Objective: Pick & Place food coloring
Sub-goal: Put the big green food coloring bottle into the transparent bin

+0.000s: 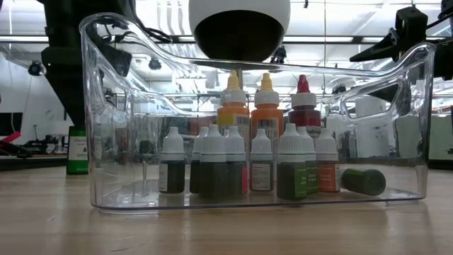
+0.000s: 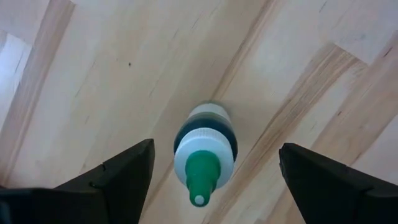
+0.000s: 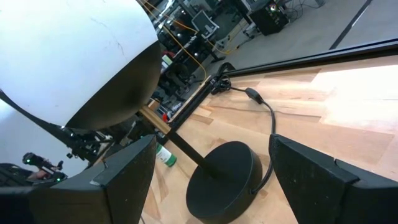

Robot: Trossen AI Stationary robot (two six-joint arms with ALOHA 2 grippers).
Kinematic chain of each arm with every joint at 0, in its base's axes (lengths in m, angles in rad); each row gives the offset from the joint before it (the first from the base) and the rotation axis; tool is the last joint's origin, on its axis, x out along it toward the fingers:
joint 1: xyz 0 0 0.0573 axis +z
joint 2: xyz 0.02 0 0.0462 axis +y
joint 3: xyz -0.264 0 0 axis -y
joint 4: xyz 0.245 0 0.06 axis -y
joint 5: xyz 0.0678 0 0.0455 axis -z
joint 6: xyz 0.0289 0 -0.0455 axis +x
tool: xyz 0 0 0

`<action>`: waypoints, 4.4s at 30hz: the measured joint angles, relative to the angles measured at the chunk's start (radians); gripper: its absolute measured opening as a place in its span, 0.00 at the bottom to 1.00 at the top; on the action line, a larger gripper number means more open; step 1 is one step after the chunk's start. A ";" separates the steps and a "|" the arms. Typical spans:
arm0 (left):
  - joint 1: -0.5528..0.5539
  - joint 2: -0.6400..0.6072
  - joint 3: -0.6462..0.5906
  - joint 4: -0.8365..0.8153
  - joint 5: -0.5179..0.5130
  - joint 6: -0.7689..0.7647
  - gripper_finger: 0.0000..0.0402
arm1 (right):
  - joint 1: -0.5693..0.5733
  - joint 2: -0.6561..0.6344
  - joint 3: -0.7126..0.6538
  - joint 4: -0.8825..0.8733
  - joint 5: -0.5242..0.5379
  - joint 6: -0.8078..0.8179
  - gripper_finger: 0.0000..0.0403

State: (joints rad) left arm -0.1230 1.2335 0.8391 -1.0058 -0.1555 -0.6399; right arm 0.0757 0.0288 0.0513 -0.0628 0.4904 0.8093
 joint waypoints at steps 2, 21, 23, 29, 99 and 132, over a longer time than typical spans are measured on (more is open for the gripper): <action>0.000 0.000 -0.001 0.001 0.000 0.000 0.77 | 0.000 0.000 0.000 0.000 0.000 0.000 0.75; 0.000 0.001 -0.023 0.029 0.008 0.015 0.66 | 0.000 0.000 0.000 0.000 0.000 0.000 0.75; 0.000 0.001 -0.011 0.025 0.008 0.015 0.66 | 0.000 0.000 0.000 0.000 0.000 0.000 0.75; 0.000 0.001 0.004 0.012 0.008 0.006 0.66 | 0.000 0.000 0.000 0.000 0.000 0.000 0.75; -0.282 0.106 0.656 -0.453 0.007 -0.333 0.24 | 0.000 0.000 0.000 0.000 0.000 0.000 0.75; -0.275 0.759 1.204 -0.426 -0.085 -0.258 0.24 | 0.000 0.000 0.000 0.000 0.000 0.000 0.75</action>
State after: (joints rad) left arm -0.3985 1.9923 2.0434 -1.4322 -0.2407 -0.8978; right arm 0.0755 0.0288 0.0513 -0.0631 0.4902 0.8093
